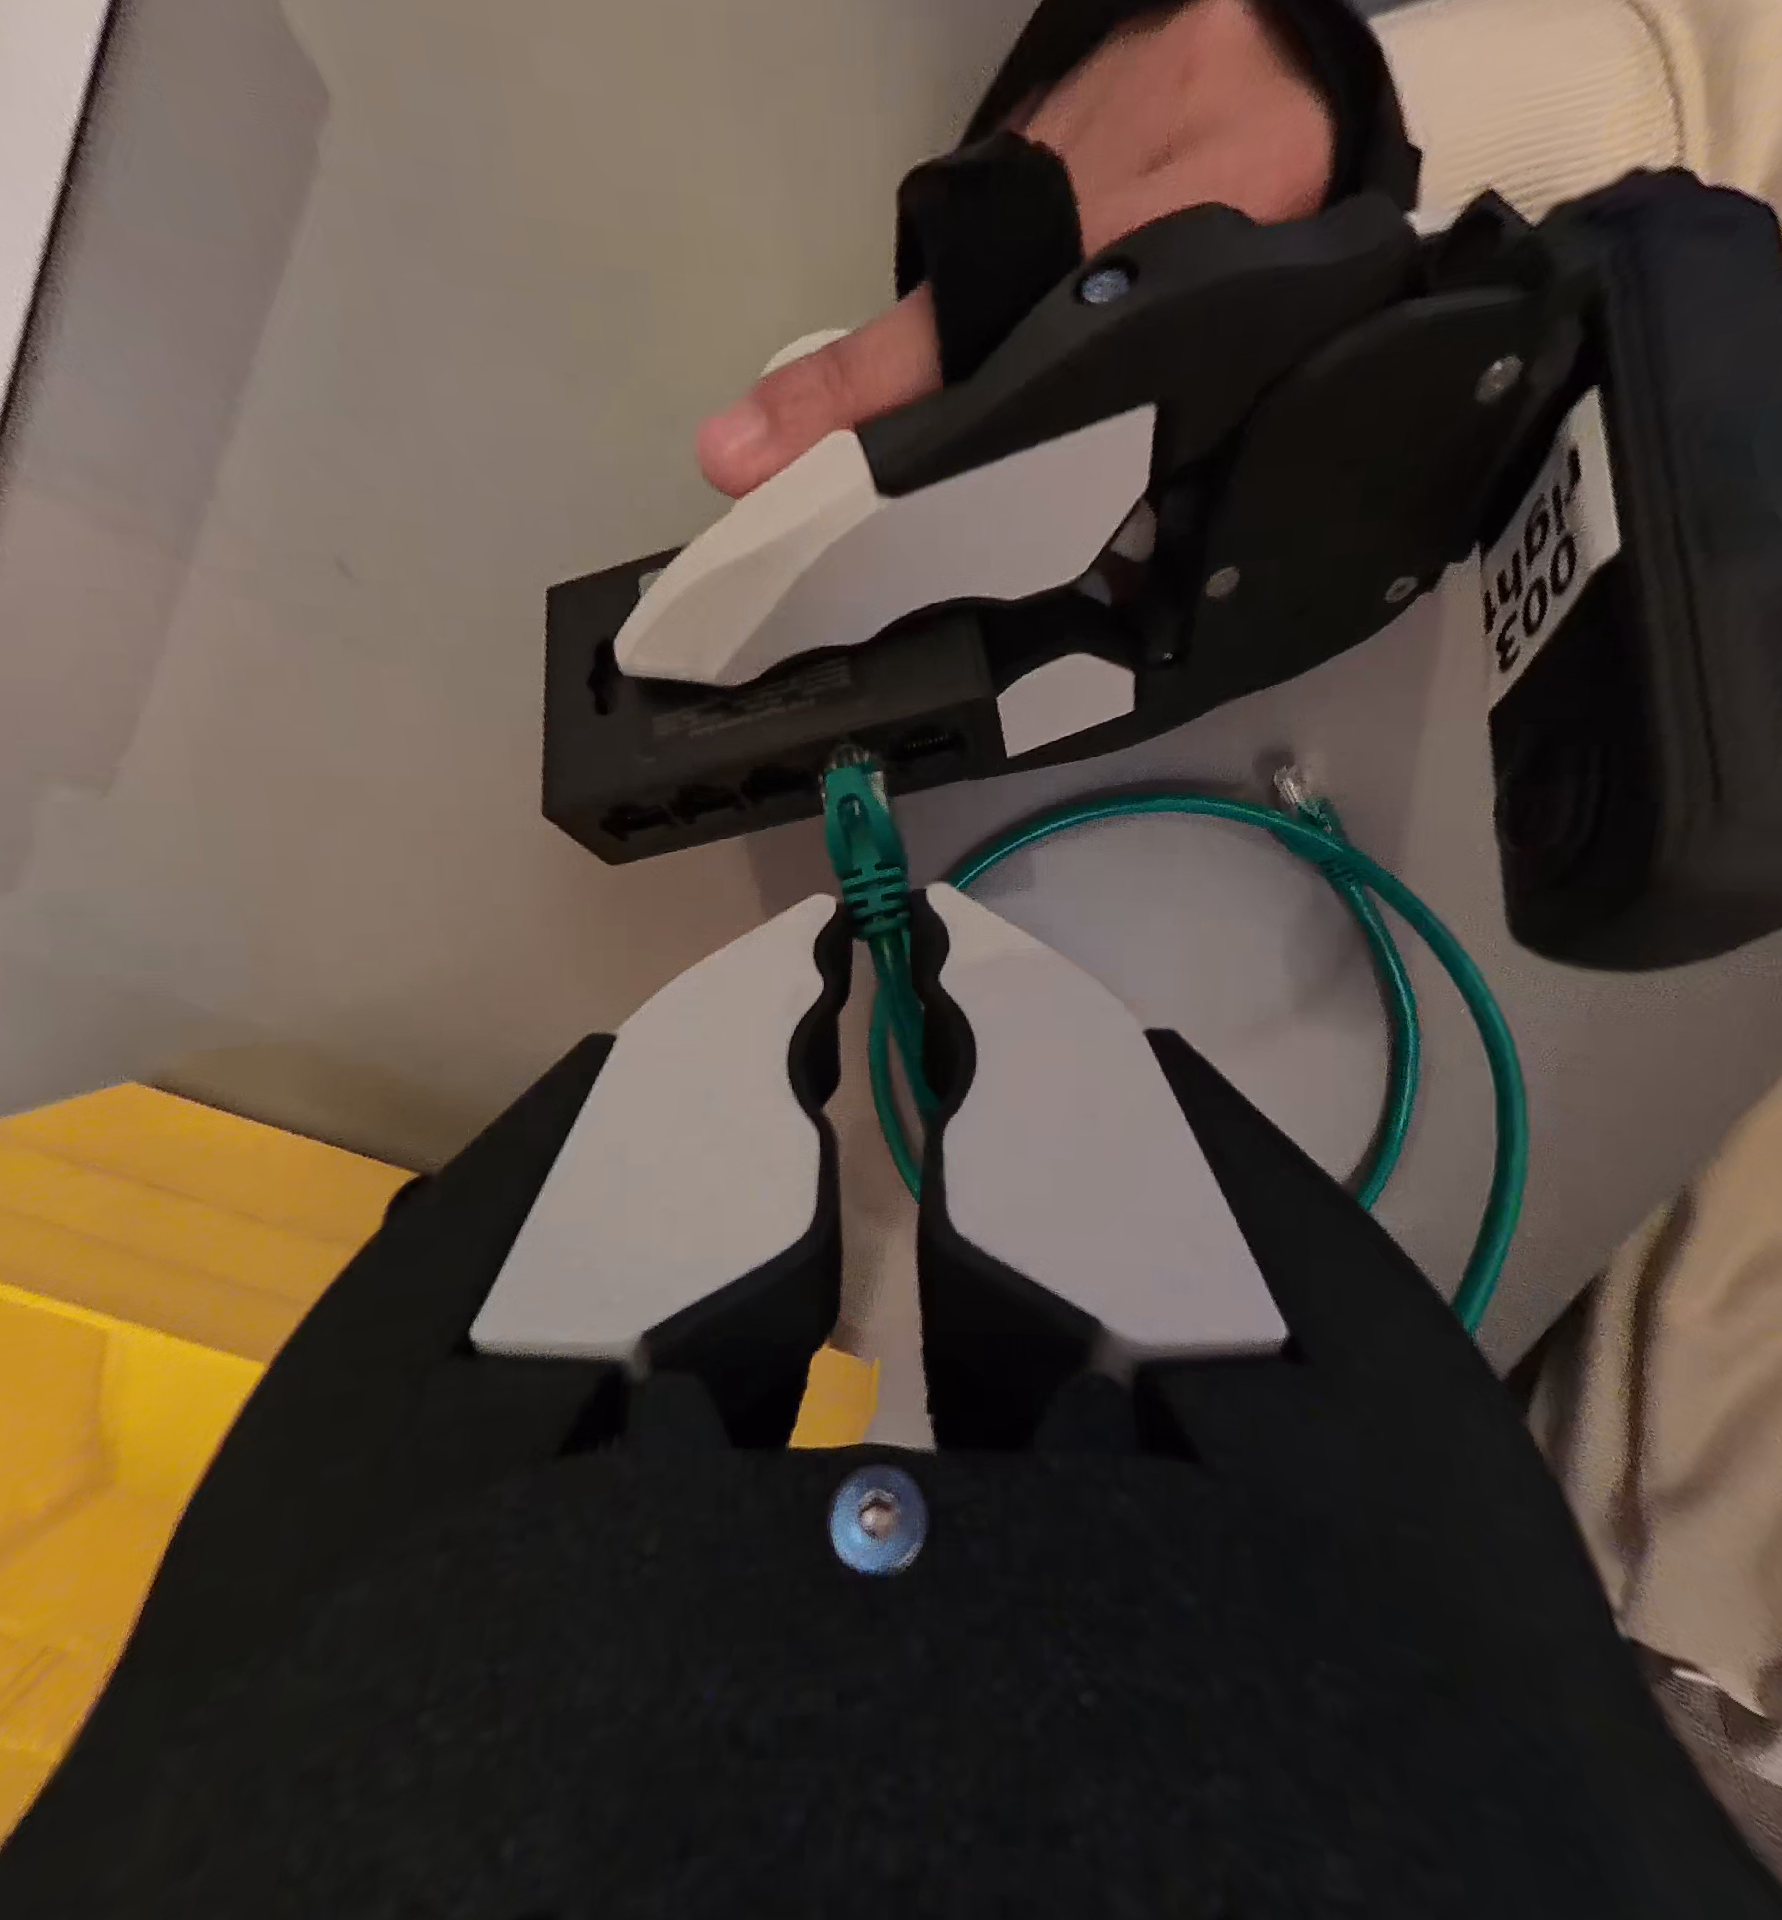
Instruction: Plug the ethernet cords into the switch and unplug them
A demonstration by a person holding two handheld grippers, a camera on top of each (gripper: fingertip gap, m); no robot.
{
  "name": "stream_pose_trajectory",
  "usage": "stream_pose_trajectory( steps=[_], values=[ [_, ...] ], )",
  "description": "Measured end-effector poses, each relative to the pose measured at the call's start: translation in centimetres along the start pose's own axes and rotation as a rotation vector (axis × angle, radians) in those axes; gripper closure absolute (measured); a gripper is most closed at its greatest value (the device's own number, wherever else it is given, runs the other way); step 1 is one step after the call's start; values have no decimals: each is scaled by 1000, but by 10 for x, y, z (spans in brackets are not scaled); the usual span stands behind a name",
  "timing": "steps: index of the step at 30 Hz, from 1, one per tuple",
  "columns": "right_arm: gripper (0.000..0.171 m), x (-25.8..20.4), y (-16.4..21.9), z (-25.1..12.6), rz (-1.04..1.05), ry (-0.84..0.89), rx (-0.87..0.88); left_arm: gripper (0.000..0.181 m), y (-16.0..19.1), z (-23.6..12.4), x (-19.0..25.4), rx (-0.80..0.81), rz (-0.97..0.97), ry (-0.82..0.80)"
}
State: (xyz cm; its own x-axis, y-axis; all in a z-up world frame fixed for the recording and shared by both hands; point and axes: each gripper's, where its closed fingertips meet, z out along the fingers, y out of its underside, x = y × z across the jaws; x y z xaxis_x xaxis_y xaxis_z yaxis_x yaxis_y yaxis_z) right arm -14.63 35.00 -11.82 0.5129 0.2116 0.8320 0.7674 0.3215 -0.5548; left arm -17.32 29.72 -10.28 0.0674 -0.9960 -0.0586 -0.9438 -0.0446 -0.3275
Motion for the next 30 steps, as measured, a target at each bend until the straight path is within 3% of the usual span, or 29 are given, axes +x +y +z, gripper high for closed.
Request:
stream_pose_trajectory(
  steps=[3, 7, 13, 30],
  values=[
    [142, -4, -4, -1, 3, -16, 14, 172, 2, 0, 1, 56, 21, -43],
    [142, -1, -9, -4, 115, -44, 65, 171, -9, -9, 4, 254, 43, -98],
    [142, -3, -13, -5, 133, -42, 70, 172, -8, -9, 5, 361, -45, -87],
    [141, -7, -11, 0, 128, -60, 25, 171, -4, -6, 4, 410, -53, -107]
  ],
)
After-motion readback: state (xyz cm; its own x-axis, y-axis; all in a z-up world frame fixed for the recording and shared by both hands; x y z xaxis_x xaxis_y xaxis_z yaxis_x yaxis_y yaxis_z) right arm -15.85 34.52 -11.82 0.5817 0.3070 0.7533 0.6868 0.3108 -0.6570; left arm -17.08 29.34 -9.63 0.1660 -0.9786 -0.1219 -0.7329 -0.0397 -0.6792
